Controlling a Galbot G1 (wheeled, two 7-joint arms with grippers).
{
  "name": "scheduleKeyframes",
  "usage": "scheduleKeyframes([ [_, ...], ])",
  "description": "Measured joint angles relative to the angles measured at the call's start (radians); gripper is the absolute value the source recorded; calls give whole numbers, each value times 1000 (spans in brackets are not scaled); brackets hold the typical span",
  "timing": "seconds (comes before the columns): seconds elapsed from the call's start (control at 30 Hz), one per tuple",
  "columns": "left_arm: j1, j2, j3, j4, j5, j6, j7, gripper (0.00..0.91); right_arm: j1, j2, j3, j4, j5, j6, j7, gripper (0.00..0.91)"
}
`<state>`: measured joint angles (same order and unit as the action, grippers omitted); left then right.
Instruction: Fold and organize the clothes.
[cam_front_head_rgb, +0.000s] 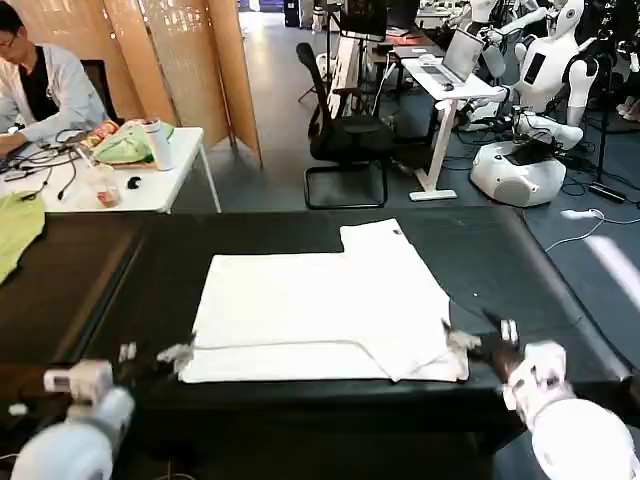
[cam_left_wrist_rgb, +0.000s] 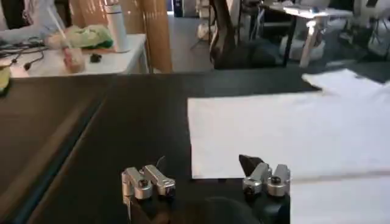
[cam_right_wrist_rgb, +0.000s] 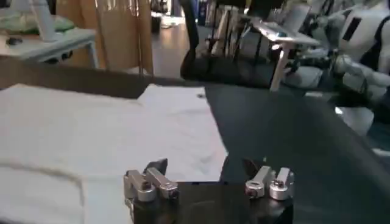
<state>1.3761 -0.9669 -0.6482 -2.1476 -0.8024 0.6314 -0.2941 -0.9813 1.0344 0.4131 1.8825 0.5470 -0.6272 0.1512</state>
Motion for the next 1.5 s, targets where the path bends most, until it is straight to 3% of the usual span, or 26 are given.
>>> scheduleKeyframes([
  [0.27, -354, 19, 172, 310, -54, 47, 26, 878, 303, 92, -179, -353, -15, -15, -15, 878],
  [0.53, -593, -9, 334, 567, -31, 68, 83, 878, 487, 197, -232, -642, -54, -4, -37, 878],
  [0.93, -753, -69, 404, 823, -29, 105, 130, 868, 592, 276, -226, -851, -68, -3, -60, 878],
  [0.97, -759, -72, 404, 834, -25, 104, 134, 839, 598, 279, -226, -866, -74, 1, -64, 878],
  [1.0, -765, -76, 404, 847, -21, 101, 138, 731, 602, 281, -226, -880, -77, 2, -68, 878],
  [1.1, -777, -81, 406, 873, -21, 100, 144, 692, 611, 282, -226, -906, -84, 3, -70, 878],
  [1.23, -788, -88, 411, 888, -19, 98, 148, 556, 615, 278, -226, -921, -88, 3, -79, 878],
  [1.33, -795, -92, 418, 890, -19, 95, 154, 497, 616, 278, -224, -929, -96, 5, -87, 770],
  [1.4, -799, -94, 426, 888, -19, 95, 159, 293, 616, 280, -224, -935, -101, 5, -93, 712],
  [1.47, -805, -97, 433, 890, -14, 96, 162, 156, 615, 283, -221, -939, -108, 7, -97, 663],
  [1.5, -809, -100, 437, 893, -9, 96, 163, 156, 614, 285, -220, -940, -111, 8, -100, 663],
])
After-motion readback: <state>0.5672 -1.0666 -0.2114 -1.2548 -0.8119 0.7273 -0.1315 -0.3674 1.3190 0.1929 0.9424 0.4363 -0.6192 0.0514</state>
